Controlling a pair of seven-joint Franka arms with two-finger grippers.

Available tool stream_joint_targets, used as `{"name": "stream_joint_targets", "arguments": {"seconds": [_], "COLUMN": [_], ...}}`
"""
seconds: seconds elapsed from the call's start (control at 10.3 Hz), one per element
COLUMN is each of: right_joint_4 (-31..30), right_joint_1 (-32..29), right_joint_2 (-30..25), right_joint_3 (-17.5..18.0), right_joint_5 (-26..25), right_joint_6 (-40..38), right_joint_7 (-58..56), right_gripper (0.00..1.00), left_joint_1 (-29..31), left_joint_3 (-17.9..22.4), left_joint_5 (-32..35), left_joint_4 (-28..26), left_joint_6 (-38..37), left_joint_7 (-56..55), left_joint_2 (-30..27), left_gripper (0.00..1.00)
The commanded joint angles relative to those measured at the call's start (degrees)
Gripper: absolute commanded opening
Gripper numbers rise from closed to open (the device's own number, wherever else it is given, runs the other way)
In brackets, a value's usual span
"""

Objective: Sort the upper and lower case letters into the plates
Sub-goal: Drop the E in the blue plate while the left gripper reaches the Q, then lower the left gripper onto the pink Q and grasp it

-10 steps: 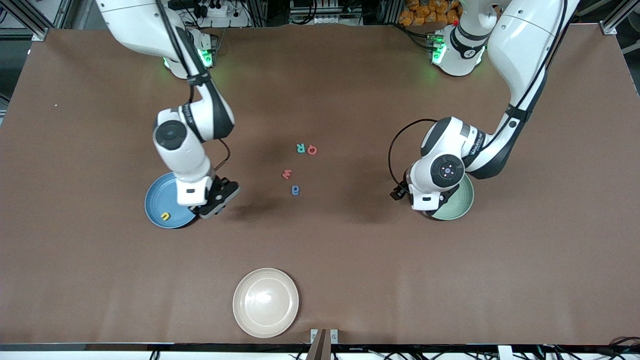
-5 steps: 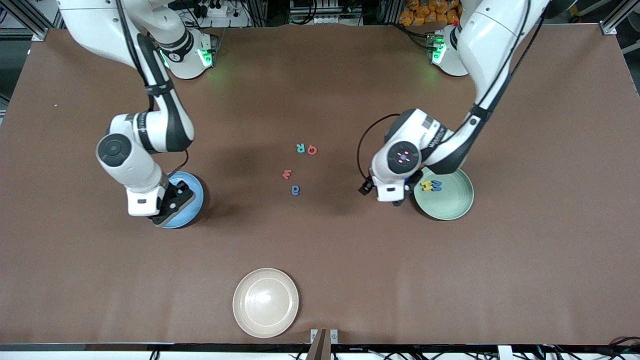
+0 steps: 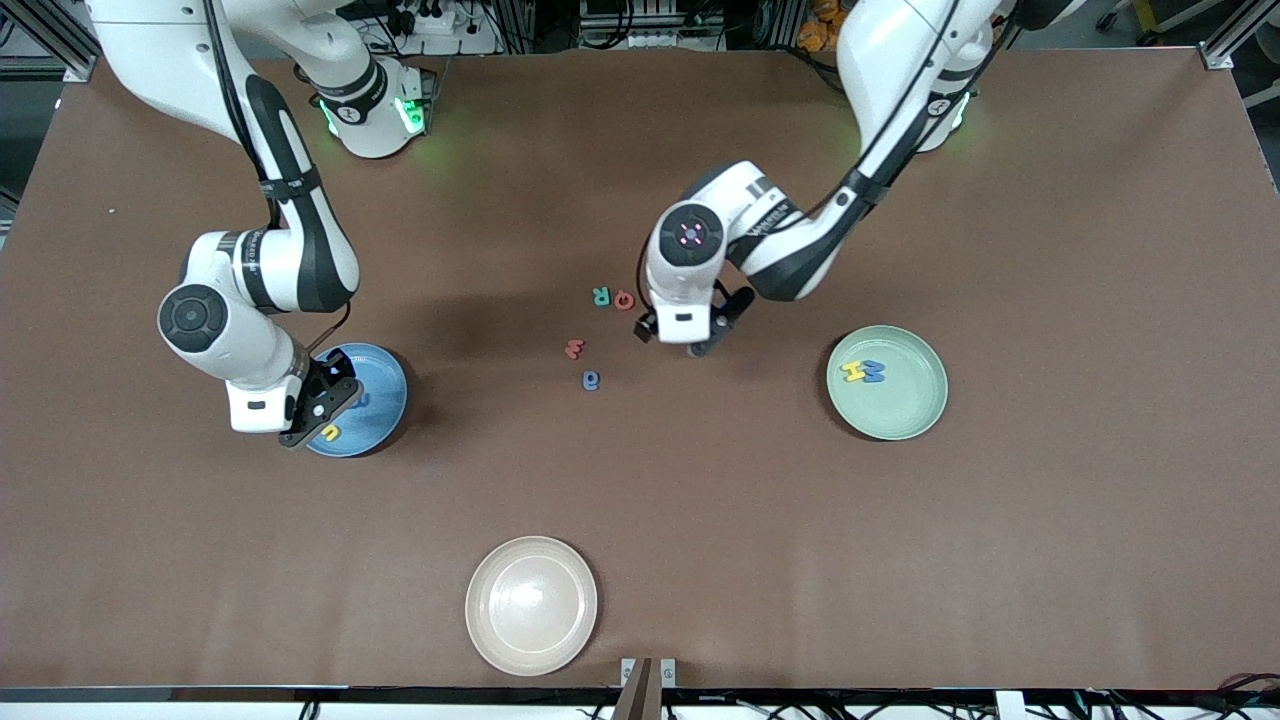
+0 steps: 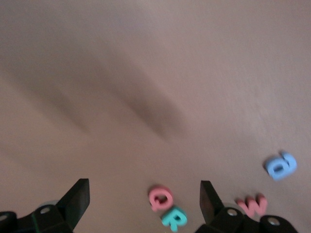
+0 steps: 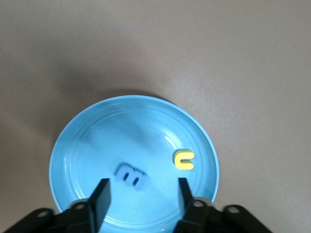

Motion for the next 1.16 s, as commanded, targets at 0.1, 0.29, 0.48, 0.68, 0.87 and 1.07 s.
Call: {"name": "stream_joint_targets", "arguments": {"seconds": [0.1,0.29,0.48,0.68,0.87,1.07], "right_joint_4": [-0.4,-0.4,-0.4,-0.4,-0.4,-0.4], "right_joint_1": [-0.8,-0.9,-0.9,-1.0,-1.2,-1.1], "right_joint_2": [-0.6,-0.5,-0.5,-0.4,-0.3,-0.3], "right_joint_3": [0.5,0.5,0.5,0.5,0.5,0.5], "right_joint_5": [-0.2,-0.2,-0.2,-0.2,-0.2,-0.2], "right_joint_6": [-0.5,-0.5,-0.4,-0.4,-0.4,-0.3], "right_joint_7": [-0.2,-0.3,-0.3,-0.3,-0.3,-0.4], "right_gripper": [1.00,1.00,1.00,1.00,1.00,1.00], "left_joint_1": [-4.5,-6.3,-6.7,-8.6,-12.1,-12.2], "left_joint_3": [1.5,1.5,2.7,3.2,6.2,6.4], "left_joint_5": [4.3,8.0,7.8,8.3,8.5,8.6], "left_joint_4": [0.7,0.8,1.1,2.9,2.9,2.8], "left_joint_6": [5.0,5.0,5.1,5.3,7.8,8.9], "left_joint_7": [-2.0,-5.0,-8.9,-14.3,-20.6,-21.3], "left_joint_2": [4.0,5.6,5.9,6.8,7.1,7.9], "left_gripper": [1.00,1.00,1.00,1.00,1.00,1.00]}}
